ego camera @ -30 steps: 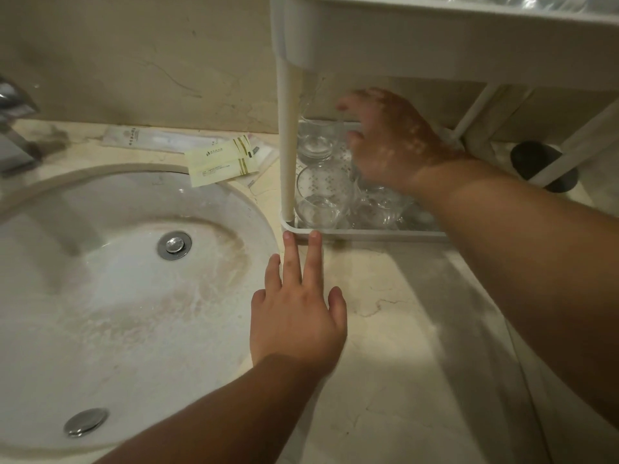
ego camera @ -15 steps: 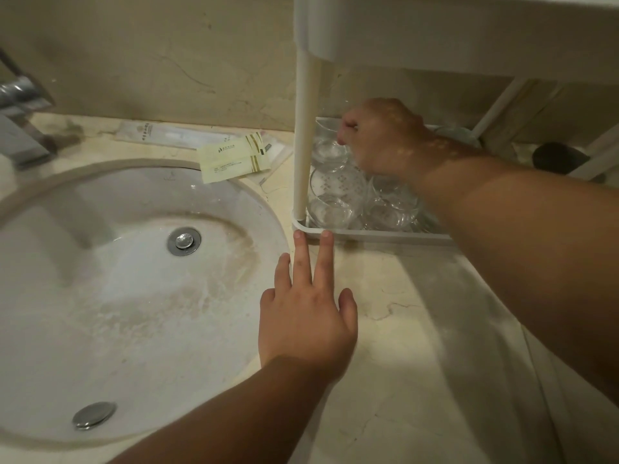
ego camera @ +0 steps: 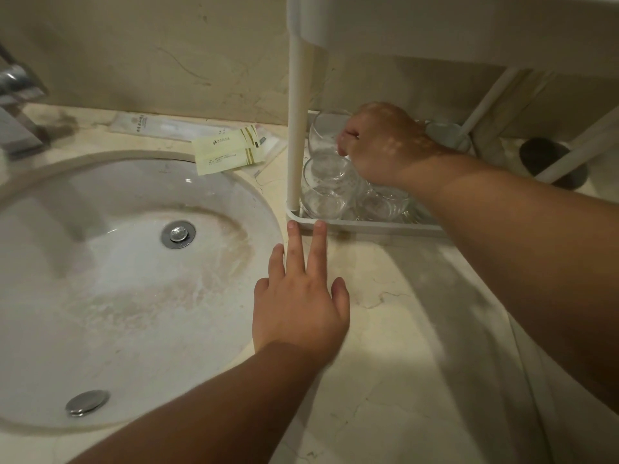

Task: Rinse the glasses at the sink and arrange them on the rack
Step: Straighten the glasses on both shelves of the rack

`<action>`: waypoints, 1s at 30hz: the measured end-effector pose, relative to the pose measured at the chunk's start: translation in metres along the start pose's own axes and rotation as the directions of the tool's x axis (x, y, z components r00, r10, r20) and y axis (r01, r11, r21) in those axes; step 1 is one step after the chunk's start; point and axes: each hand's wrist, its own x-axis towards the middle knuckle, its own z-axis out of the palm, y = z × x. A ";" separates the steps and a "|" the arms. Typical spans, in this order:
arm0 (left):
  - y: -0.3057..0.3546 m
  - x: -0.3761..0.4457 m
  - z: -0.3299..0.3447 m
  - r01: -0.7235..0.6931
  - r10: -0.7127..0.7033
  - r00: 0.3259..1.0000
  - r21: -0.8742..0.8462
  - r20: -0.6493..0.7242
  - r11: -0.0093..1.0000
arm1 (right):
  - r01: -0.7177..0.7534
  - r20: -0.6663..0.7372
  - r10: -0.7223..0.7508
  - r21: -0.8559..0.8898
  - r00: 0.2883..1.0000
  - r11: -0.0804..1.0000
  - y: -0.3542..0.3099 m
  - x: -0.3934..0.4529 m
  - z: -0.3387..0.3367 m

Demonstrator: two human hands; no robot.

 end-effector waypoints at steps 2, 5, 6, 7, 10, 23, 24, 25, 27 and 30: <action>0.000 0.000 0.000 0.000 0.000 1.000 0.001 0.002 1.000 | -0.005 -0.001 0.005 -0.006 1.000 1.000 0.002 -0.003 0.002; 0.000 0.000 0.000 -0.003 0.003 1.000 0.001 0.004 1.000 | -0.011 0.000 0.011 -0.021 1.000 1.000 0.003 -0.008 0.004; 0.000 0.000 0.000 -0.004 0.004 1.000 0.002 0.004 1.000 | -0.012 0.007 0.012 -0.026 1.000 1.000 0.004 -0.009 0.004; 0.000 0.000 0.000 -0.004 0.004 1.000 0.003 0.005 1.000 | -0.011 0.008 0.011 -0.024 1.000 1.000 0.005 -0.011 0.004; 0.000 0.000 -0.001 -0.003 0.003 1.000 0.007 0.003 1.000 | -0.009 -0.064 0.010 0.011 0.998 1.000 0.014 -0.015 0.002; 0.000 0.000 -0.001 -0.013 0.013 1.000 -0.002 0.002 1.000 | -0.428 -0.124 0.521 0.428 0.844 0.796 0.070 -0.026 -0.010; 0.000 -0.001 -0.001 -0.014 0.014 1.000 -0.002 0.002 1.000 | -0.430 -0.116 0.517 0.419 0.848 0.800 0.070 -0.027 -0.010; 0.000 -0.001 -0.001 -0.015 0.015 1.000 -0.001 0.001 1.000 | -0.438 -0.105 0.523 0.424 0.846 0.793 0.070 -0.029 -0.010; 0.000 0.000 -0.001 -0.014 0.014 1.000 -0.002 0.003 1.000 | -0.435 -0.106 0.525 0.435 0.845 0.788 0.070 -0.032 -0.009; 0.000 0.000 -0.002 -0.016 0.016 1.000 -0.007 0.004 1.000 | -0.412 -0.139 0.504 0.413 0.853 0.812 0.071 -0.038 -0.007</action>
